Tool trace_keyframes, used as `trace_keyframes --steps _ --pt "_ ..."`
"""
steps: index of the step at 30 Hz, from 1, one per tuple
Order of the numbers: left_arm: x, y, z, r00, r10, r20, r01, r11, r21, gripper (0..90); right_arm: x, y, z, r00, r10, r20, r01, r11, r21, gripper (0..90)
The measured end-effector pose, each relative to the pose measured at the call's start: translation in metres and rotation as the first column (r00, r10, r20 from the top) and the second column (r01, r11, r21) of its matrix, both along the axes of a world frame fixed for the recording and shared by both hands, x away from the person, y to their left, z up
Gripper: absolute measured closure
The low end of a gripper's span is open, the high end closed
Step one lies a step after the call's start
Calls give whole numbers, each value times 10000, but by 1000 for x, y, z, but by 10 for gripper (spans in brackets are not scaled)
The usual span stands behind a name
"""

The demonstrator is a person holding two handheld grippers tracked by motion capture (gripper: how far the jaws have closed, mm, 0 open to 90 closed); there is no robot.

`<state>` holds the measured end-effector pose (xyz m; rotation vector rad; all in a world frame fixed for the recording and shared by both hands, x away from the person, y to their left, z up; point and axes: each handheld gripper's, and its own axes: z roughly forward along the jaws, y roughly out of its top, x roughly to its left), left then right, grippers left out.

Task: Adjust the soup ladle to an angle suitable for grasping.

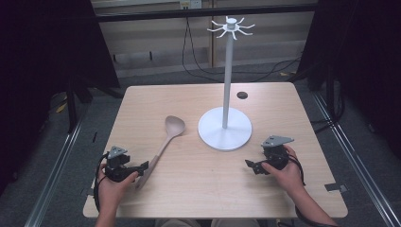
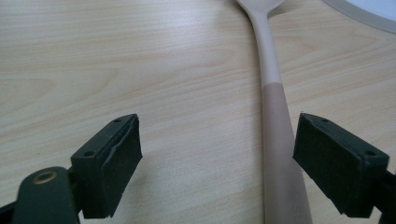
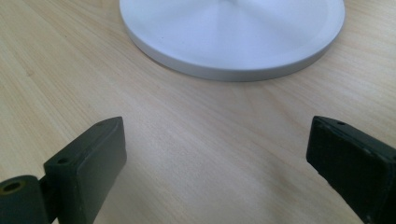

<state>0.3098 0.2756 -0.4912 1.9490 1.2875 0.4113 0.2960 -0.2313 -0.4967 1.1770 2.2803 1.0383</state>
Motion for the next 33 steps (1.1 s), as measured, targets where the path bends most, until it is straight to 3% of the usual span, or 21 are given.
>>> trace_keyframes --steps 13,26,33 --pt "2 -10 -3 9987 -464 -229 464 9989 -8 221 -3 -4 0 9999 -123 -77 124 9999 83 42" --pt "8 -30 -8 9919 -1177 -473 1185 9928 144 324 -4 -6 0 9998 -156 -120 159 9995 269 42" --pt "11 -34 -5 9917 -1212 -439 1217 9925 95 387 -3 -7 -1 9998 -81 -159 85 9996 253 42"
